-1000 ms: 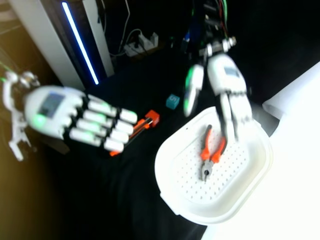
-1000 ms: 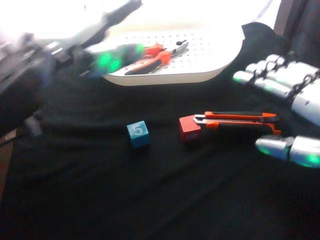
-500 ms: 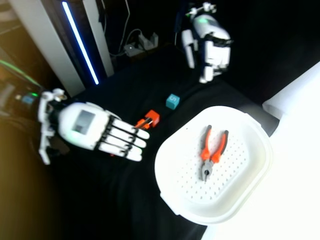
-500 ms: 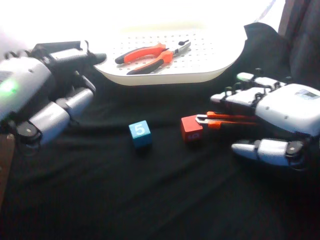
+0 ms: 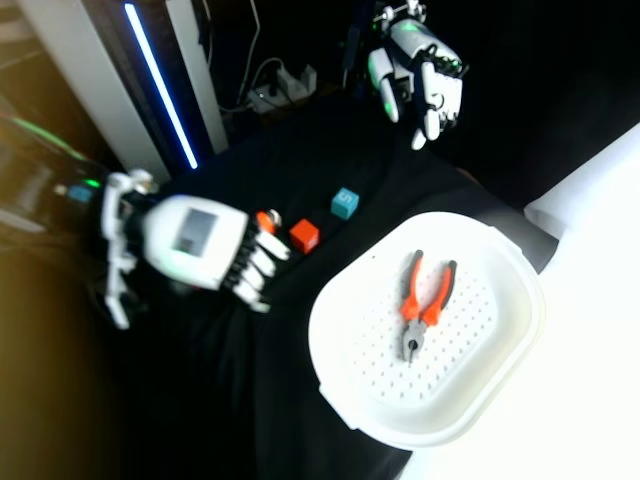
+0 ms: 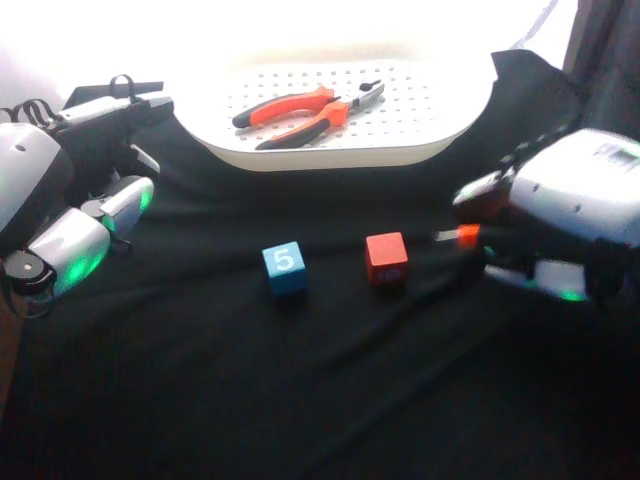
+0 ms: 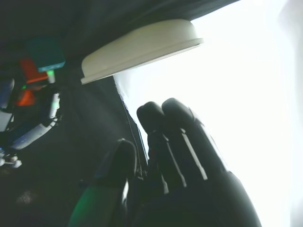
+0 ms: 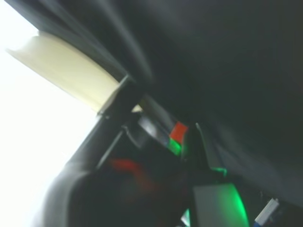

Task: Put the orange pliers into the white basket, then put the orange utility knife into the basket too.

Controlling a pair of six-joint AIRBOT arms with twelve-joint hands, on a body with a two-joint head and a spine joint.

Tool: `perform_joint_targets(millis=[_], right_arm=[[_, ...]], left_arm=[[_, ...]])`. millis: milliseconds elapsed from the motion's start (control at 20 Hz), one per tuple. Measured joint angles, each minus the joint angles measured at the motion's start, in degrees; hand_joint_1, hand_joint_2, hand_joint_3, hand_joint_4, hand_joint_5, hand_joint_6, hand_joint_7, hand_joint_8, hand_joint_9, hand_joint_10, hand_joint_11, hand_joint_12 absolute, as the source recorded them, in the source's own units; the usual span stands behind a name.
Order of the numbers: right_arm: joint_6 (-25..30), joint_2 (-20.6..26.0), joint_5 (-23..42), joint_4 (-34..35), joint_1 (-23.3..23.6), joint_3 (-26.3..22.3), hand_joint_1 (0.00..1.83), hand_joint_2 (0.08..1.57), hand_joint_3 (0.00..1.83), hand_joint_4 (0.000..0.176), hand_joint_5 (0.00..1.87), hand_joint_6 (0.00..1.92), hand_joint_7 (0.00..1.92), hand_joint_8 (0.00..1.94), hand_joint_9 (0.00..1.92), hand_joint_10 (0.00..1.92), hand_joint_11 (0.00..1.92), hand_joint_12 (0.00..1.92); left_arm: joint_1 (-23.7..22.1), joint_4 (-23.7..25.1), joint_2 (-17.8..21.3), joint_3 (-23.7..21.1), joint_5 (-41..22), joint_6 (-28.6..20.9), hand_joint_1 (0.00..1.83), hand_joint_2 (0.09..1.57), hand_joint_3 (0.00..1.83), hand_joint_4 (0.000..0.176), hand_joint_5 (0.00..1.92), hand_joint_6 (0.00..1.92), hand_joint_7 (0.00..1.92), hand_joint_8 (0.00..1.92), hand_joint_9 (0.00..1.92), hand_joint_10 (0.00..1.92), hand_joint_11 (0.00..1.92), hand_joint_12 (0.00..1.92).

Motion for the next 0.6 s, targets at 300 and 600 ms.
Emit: perform_joint_targets(millis=[300,600], right_arm=[[0.07,-0.55,1.73,-7.54,13.09,2.54,1.26,1.29,0.0,0.132,0.94,1.92,1.26,1.94,1.41,1.92,1.45,1.92],[-0.83,-15.5,-16.37,-5.01,23.3,20.94,1.26,1.26,0.0,0.082,0.92,1.92,1.09,1.94,1.21,1.92,1.3,1.92]], left_arm=[[1.2,-0.15,0.0,-0.7,-1.31,-0.37,0.56,1.46,0.0,0.0,0.53,0.01,0.93,0.32,0.89,1.16,0.77,1.65],[1.42,0.5,-0.44,-0.68,-1.66,-0.85,0.62,1.44,0.0,0.0,0.59,0.01,0.93,0.39,0.79,1.27,0.66,1.78]])
